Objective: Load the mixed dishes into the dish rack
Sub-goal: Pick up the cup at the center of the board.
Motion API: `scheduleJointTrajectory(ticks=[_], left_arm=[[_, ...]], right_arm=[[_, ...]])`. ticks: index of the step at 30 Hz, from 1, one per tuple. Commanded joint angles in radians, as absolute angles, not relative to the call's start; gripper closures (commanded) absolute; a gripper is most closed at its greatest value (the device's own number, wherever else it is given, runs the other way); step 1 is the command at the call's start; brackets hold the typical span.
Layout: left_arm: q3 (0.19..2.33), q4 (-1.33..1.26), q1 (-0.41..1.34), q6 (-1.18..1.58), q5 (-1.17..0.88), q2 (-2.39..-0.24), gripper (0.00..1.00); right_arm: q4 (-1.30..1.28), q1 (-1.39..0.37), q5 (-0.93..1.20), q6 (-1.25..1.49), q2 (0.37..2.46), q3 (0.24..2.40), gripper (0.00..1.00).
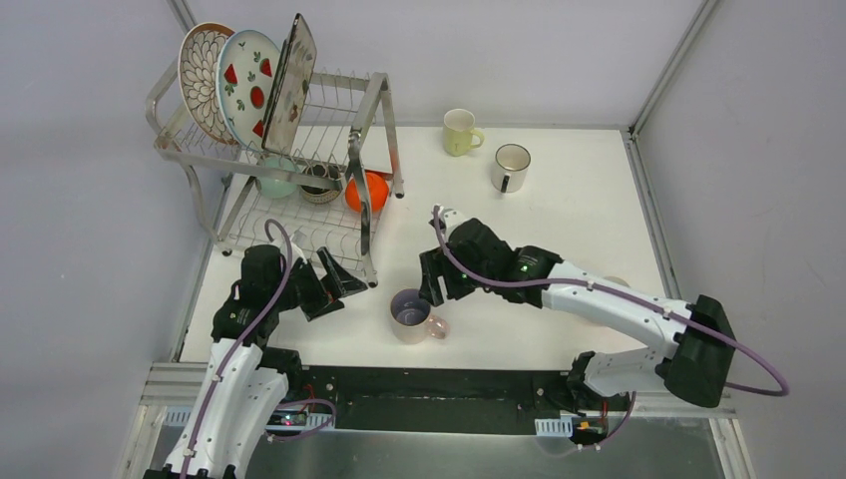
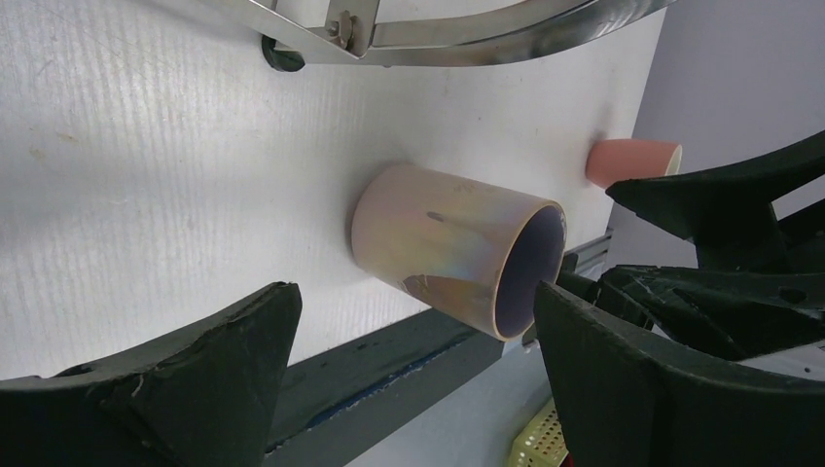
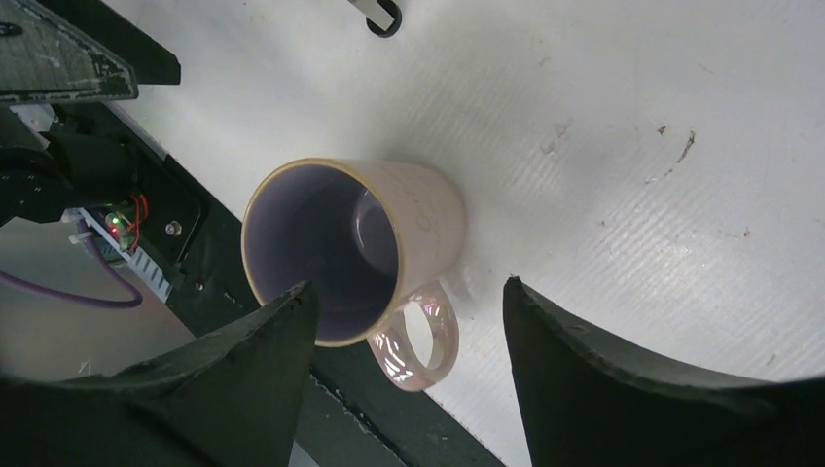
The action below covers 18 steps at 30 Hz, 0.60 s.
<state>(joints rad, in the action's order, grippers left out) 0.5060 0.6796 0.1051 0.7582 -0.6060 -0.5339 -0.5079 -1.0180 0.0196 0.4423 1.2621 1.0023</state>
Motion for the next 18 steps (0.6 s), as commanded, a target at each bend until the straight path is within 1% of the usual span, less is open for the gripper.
scheduleJointTrajectory(ticks=[1, 7, 11, 15, 17, 18], left_arm=[[0.496, 0.635, 0.106, 0.763, -0.63, -0.515, 0.06], [0.501, 0.632, 0.106, 0.77, -0.633, -0.513, 0.06], [0.508, 0.631, 0.106, 0.773, -0.637, -0.508, 0.06], [0.508, 0.628, 0.106, 0.772, -0.646, -0.511, 0.07], [0.509, 0.622, 0.106, 0.778, -0.65, -0.515, 0.08], [0.509, 0.618, 0.106, 0.784, -0.651, -0.519, 0.09]], right_arm=[[-0.476, -1.045, -0.055, 0.423, 1.342, 1.08, 0.29], [-0.449, -1.061, -0.012, 0.417, 1.456, 1.106, 0.31], [-0.441, -1.069, -0.01, 0.417, 1.527, 1.136, 0.35], [-0.439, -1.069, 0.023, 0.429, 1.575, 1.154, 0.43], [-0.439, -1.07, 0.023, 0.446, 1.583, 1.151, 0.51], [-0.436, -1.07, 0.021, 0.457, 1.583, 1.145, 0.56]])
